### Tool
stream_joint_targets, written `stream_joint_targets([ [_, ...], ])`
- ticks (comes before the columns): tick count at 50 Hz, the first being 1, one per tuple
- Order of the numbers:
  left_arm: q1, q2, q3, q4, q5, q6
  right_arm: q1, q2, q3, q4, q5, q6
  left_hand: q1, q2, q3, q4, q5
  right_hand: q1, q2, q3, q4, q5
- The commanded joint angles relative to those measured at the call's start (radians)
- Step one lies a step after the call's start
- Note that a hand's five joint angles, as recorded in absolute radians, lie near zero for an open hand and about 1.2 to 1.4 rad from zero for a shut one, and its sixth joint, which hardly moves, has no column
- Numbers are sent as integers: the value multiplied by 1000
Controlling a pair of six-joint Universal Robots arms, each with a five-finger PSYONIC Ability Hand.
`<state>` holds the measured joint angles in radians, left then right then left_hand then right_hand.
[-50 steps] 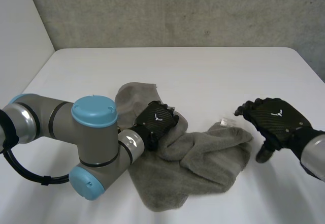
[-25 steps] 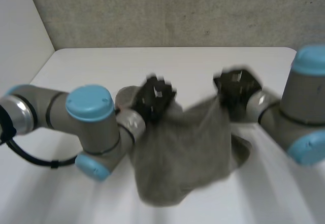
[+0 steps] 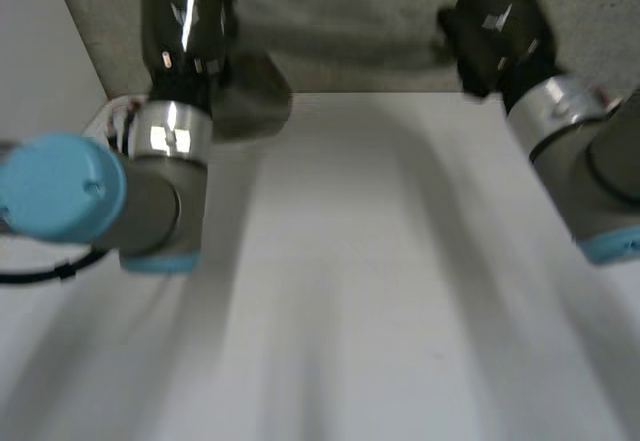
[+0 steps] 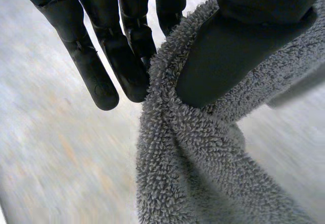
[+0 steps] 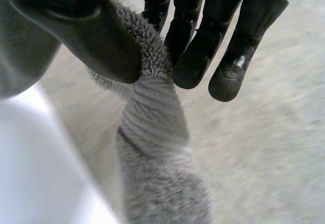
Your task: Fold the towel.
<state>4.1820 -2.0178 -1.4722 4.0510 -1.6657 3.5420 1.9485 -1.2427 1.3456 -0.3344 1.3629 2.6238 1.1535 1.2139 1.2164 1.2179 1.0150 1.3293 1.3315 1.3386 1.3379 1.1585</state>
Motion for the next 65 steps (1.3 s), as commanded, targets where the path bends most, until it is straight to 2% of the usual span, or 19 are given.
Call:
stream_joint_targets([
  [1,3,-35,-241,-12,3,3,3,90,185,20,-71,-180,243,182,180,178,207,67,65,58,58,63],
  [8,-22,-36,-381,-124,3,9,3,129,299,68,-71,-292,243,182,180,178,207,67,65,58,58,63],
  [13,-89,13,-405,-379,3,8,-10,100,333,173,-62,-380,243,182,180,178,207,67,65,58,58,63],
  [22,-135,91,-407,-658,4,-2,-17,-52,334,449,-73,-423,223,162,160,158,187,67,65,58,58,63],
  [24,-181,103,-407,-717,6,-5,-26,-64,334,500,-79,-439,-60,-121,-123,-125,-96,67,65,58,58,63],
  [25,-181,103,-407,-718,6,-5,-45,-73,336,558,-82,-468,-62,-123,-125,-127,-98,67,65,58,58,63],
  [27,-229,122,-407,-757,4,-18,-63,-75,340,617,-82,-518,-760,-821,-823,-825,-796,67,65,58,58,63],
  [28,-229,122,-407,-758,4,-18,-80,-77,342,667,-85,-568,-764,-824,-827,-828,-800,-71,-74,-81,-80,-75],
  [29,-246,135,-407,-770,4,-20,-94,-77,337,698,-84,-600,-973,-1033,-1036,-1037,-1009,-363,-366,-373,-372,-367],
  [30,-246,136,-407,-770,4,-20,-94,-77,337,698,-84,-601,-975,-1036,-1038,-1040,-1011,-366,-369,-376,-375,-370],
  [31,-255,155,-405,-776,6,-20,-105,-78,331,696,-91,-605,-972,-1033,-1035,-1037,-1008,-669,-671,-678,-677,-673],
  [32,-255,180,-402,-777,4,-20,-105,-78,331,696,-91,-605,-972,-1033,-1035,-1037,-1008,-672,-674,-681,-680,-676],
  [33,-255,180,-402,-777,4,-20,-108,-80,325,668,-94,-584,-972,-1033,-1035,-1037,-1008,-835,-837,-844,-843,-838],
  [38,-218,231,-387,-771,3,-17,-128,-130,311,537,-102,-404,-972,-1033,-1035,-1037,-1008,-1012,-1015,-1022,-1021,-1016],
  [40,-136,249,-360,-773,7,-14,-163,-153,314,471,-107,-233,-964,-1024,-1026,-1028,-1000,-1065,-1067,-1074,-1074,-1069],
  [44,-56,269,-327,-773,20,-12,-183,-156,320,445,-134,-86,-949,-1009,-1012,-1013,-985,-1065,-1067,-1075,-1074,-1069],
  [48,41,255,-236,-788,111,-8,-195,-156,334,445,-194,36,-914,-974,-976,-978,-950,-1056,-1059,-1066,-1065,-1060],
  [54,127,138,-91,-871,244,1,-198,-147,371,445,-222,38,-799,-860,-862,-864,-836,-1048,-1050,-1057,-1056,-1051],
  [65,164,-91,173,-1112,265,75,-189,-124,411,445,-222,4,-761,-821,-824,-825,-797,-1039,-1041,-1048,-1047,-1043],
])
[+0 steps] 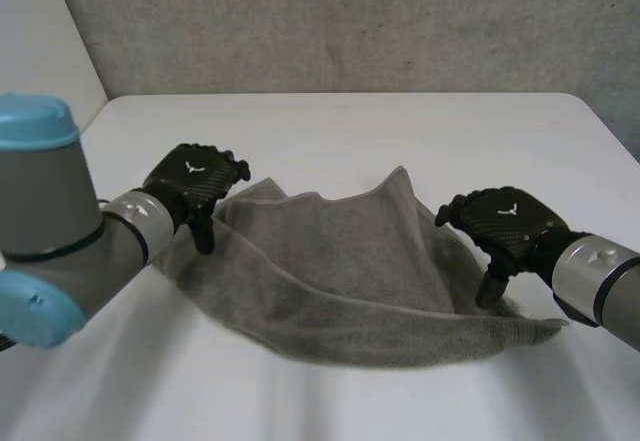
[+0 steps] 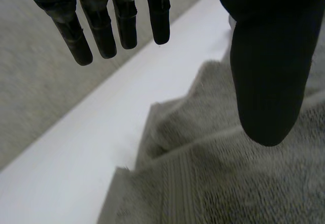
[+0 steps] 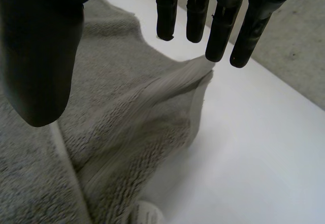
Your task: Fold the towel.
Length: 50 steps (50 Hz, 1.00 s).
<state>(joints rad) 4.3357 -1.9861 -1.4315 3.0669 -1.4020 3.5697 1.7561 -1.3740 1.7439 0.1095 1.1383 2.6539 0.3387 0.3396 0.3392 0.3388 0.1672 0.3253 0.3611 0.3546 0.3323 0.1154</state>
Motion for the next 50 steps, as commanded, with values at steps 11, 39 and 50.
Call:
stream_joint_targets([
  [11,12,-269,287,-145,3,95,2,19,43,-7,3,-37,110,109,109,110,107,-35,-71,-64,-42,1],
  [39,10,-365,378,-272,2,210,-7,30,59,-11,14,-66,465,464,464,465,462,-32,-68,-61,-39,4],
  [50,10,-329,316,-269,-5,224,-7,79,52,4,11,-57,779,778,778,779,776,-29,-65,-58,-36,6],
])
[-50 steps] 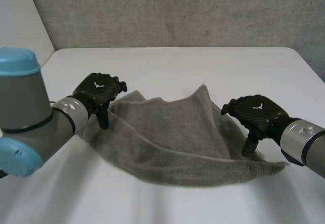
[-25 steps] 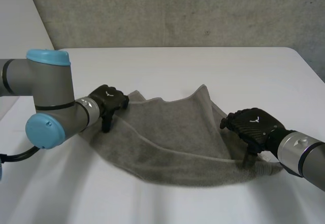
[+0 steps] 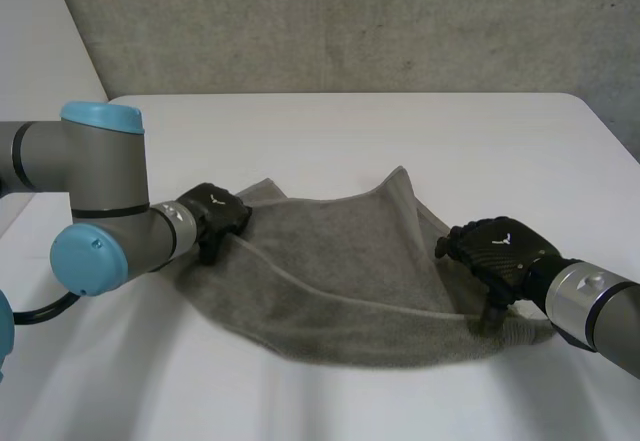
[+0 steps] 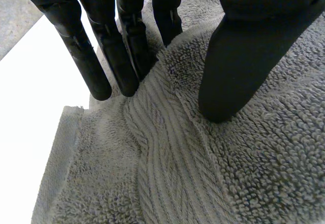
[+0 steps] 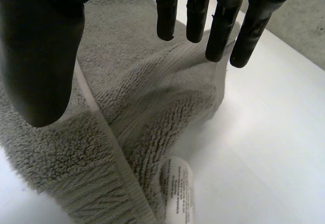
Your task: Fold the towel.
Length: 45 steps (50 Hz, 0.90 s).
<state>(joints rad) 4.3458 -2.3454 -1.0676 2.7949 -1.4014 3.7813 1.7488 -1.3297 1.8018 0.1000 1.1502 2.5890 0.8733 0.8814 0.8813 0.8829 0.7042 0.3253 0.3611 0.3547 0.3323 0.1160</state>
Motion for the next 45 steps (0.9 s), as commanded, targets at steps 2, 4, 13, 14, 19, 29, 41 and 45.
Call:
stream_joint_targets([
  [2,0,47,-68,5,-5,25,0,43,-9,21,0,10,294,286,286,285,289,-26,-62,-55,-33,9],
  [4,0,73,-112,9,-5,50,0,49,-12,30,0,8,414,406,406,404,409,-14,-50,-44,-21,20],
  [13,0,129,-186,12,-8,86,-28,58,-38,131,-3,8,523,515,515,513,518,162,126,132,155,196],
  [14,0,144,-196,14,-8,86,-29,58,-38,141,-3,6,523,515,515,513,518,173,138,144,167,208],
  [19,2,196,-229,54,-10,77,-38,63,-27,142,-7,0,523,515,515,513,518,171,135,141,164,205],
  [29,14,294,-324,101,-7,71,-46,73,-4,135,0,-3,523,515,515,513,518,282,247,253,275,317],
  [41,26,294,-431,158,-4,81,-57,66,13,142,10,-90,523,515,515,513,518,789,753,759,782,824],
  [45,29,294,-437,239,-7,86,-49,64,-2,144,11,-109,523,515,515,513,518,1066,1030,1037,1059,1101],
])
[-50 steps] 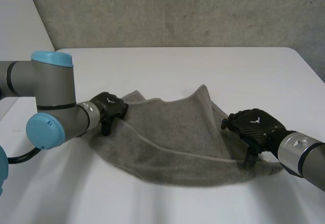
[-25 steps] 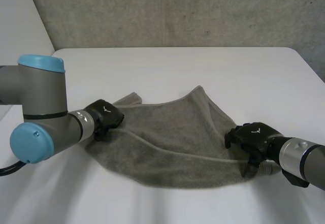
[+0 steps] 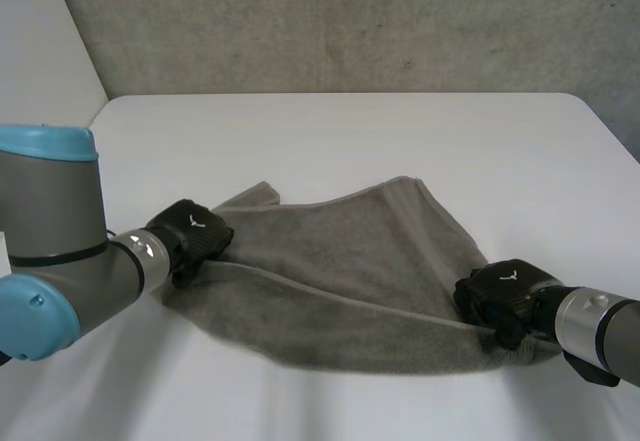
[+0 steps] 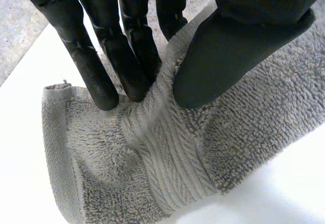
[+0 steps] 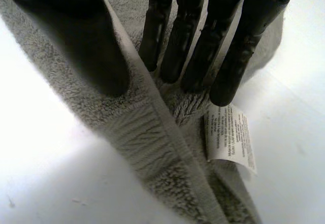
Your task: Fold the towel.
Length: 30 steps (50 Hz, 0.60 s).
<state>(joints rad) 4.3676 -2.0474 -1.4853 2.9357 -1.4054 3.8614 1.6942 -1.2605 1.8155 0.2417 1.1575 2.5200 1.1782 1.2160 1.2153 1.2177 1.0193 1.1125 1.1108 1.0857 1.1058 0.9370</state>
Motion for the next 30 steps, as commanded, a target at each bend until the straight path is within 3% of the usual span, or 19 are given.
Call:
stream_joint_targets([
  [1,7,-4,-20,99,-3,6,12,-5,-27,2,4,-49,218,180,181,179,202,284,285,310,290,285],
  [9,7,9,114,336,-23,-13,25,-7,-229,-10,2,-46,218,180,181,179,202,284,285,311,290,285],
  [13,4,26,253,486,-91,-86,67,-7,-374,-39,4,43,218,180,181,179,202,284,285,311,290,285],
  [16,-2,47,312,580,-148,-164,81,-14,-470,-150,18,172,218,180,181,179,202,284,285,311,290,285],
  [18,-3,68,328,629,-176,-202,76,-40,-510,-325,77,277,218,180,181,179,202,284,285,311,290,285],
  [19,-6,93,329,682,-196,-241,76,-40,-510,-326,77,278,218,180,181,179,202,284,285,311,290,285],
  [21,-10,120,316,745,-211,-278,76,-98,-516,-517,154,354,218,180,181,179,202,284,285,311,290,285],
  [25,-10,168,261,844,-219,-352,82,-146,-499,-646,188,398,218,180,181,179,202,284,285,311,290,285],
  [30,1,207,137,879,-214,-405,82,-148,-466,-564,151,410,218,180,181,179,202,284,285,311,290,285],
])
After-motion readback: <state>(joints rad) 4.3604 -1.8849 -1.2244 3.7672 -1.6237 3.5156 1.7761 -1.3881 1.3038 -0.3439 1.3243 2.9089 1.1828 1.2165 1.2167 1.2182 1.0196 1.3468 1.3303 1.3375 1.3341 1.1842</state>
